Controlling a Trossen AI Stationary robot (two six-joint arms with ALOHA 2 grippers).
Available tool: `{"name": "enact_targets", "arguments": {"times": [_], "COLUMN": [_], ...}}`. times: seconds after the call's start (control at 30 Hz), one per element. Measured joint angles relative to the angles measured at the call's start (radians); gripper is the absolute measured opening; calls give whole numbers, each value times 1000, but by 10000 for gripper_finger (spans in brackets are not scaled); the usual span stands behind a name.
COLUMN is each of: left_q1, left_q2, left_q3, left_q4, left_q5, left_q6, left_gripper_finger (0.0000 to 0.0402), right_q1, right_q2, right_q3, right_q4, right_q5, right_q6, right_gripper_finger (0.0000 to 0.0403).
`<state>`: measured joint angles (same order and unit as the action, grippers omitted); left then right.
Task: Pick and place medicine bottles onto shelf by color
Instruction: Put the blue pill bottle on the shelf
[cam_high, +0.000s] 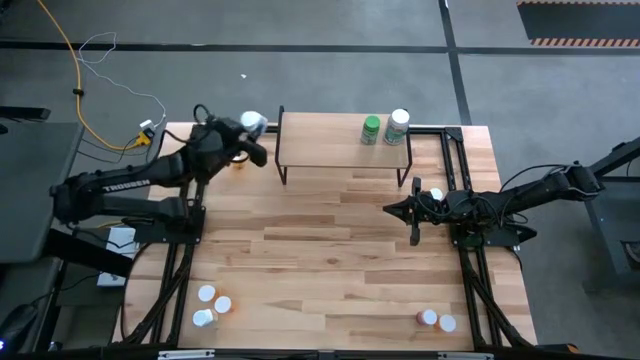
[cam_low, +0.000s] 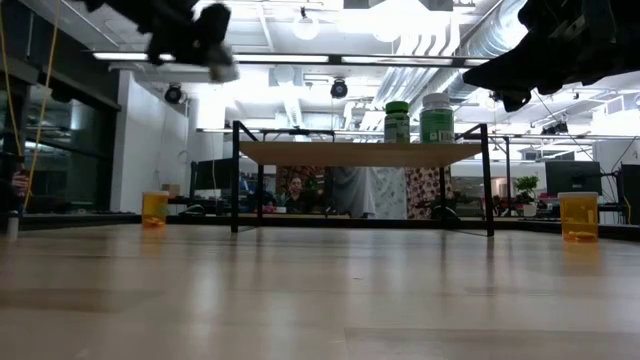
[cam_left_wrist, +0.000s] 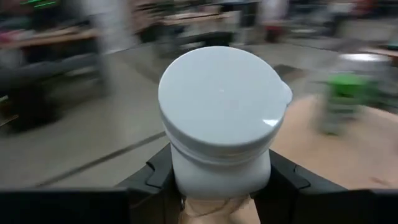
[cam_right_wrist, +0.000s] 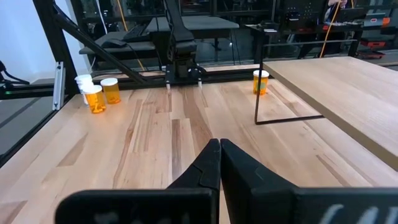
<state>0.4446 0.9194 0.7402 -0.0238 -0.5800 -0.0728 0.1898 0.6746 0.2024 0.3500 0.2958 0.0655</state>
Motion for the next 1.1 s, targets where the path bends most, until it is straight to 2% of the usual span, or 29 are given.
{"name": "enact_targets", "arguments": {"times": [0.13, 0.33, 0.4, 0.5, 0.63, 0.7, 0.8, 0.93, 1.1], "left_q1": [0, -1, -10, -26, -73, -115, -194, -335, -467], "left_q2": [75, 179, 210, 253, 285, 292, 294, 293, 288], "left_q3": [63, 107, 123, 147, 152, 152, 152, 143, 19], "left_q4": [-5, -44, -77, -140, -148, -148, -148, -104, 112], "left_q5": [248, 612, 685, 739, 839, 838, 770, 569, 388], "left_q6": [98, 129, 129, 129, 127, 105, 79, 76, 97], "left_gripper_finger": [142, 143, 144, 144, 144, 144, 144, 145, 145], "right_q1": [0, 0, 0, 0, 0, 0, 0, 0, 0], "right_q2": [0, 0, 0, 0, 0, 0, 0, 0, 0], "right_q3": [0, 0, 0, 0, 0, 0, 0, 0, 0], "right_q4": [0, 0, 0, 1, 6, 6, 6, 13, 13], "right_q5": [-6, -15, -15, -15, -19, -21, -26, -27, -49], "right_q6": [-2, -2, -2, -2, 5, 5, 4, 1, 4], "right_gripper_finger": [0, 0, 0, 0, 0, 0, 0, 0, 0]}}
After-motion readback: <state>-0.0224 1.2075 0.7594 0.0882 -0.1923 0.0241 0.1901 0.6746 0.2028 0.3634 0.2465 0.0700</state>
